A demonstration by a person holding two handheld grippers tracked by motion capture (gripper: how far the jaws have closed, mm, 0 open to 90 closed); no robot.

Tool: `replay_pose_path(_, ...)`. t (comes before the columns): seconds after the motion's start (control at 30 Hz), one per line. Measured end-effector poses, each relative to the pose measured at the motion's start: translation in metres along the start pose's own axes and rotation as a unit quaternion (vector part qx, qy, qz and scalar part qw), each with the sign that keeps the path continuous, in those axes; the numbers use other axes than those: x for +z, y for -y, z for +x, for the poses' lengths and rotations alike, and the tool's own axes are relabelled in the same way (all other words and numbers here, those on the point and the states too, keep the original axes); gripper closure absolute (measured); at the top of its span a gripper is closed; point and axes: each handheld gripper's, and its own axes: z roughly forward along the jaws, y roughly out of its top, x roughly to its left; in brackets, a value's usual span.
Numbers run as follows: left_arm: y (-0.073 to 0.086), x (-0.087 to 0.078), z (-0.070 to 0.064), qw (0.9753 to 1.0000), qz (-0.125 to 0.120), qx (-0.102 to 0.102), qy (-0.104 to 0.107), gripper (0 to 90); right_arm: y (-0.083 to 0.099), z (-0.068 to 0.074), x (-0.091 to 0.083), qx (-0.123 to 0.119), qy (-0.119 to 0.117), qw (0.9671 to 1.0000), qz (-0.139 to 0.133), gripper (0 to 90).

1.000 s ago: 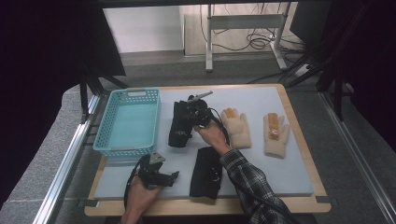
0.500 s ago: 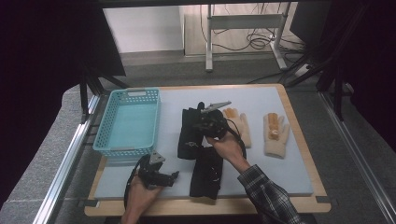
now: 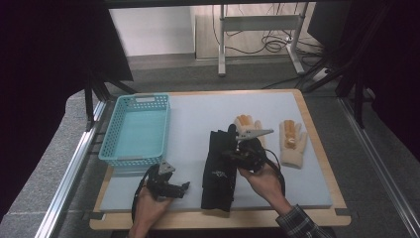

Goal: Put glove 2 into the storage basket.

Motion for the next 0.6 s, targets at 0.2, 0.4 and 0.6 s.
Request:
replay_pose_path(0.2,0.0,0.0,0.0,1.0,-0.001,0.0,-0.001,2.9,0.024,0.009,-0.008,0.008,0.0,0.9999,0.013,87.3)
replay_pose_path(0.4,0.0,0.0,0.0,1.0,0.0,-0.001,-0.001,3.0,0.043,0.01,0.016,0.016,0.0,0.9991,0.04,87.2)
replay_pose_path(0.6,0.0,0.0,0.0,1.0,0.0,-0.001,-0.001,3.0,0.06,0.006,0.041,0.01,0.006,0.9979,0.064,77.9)
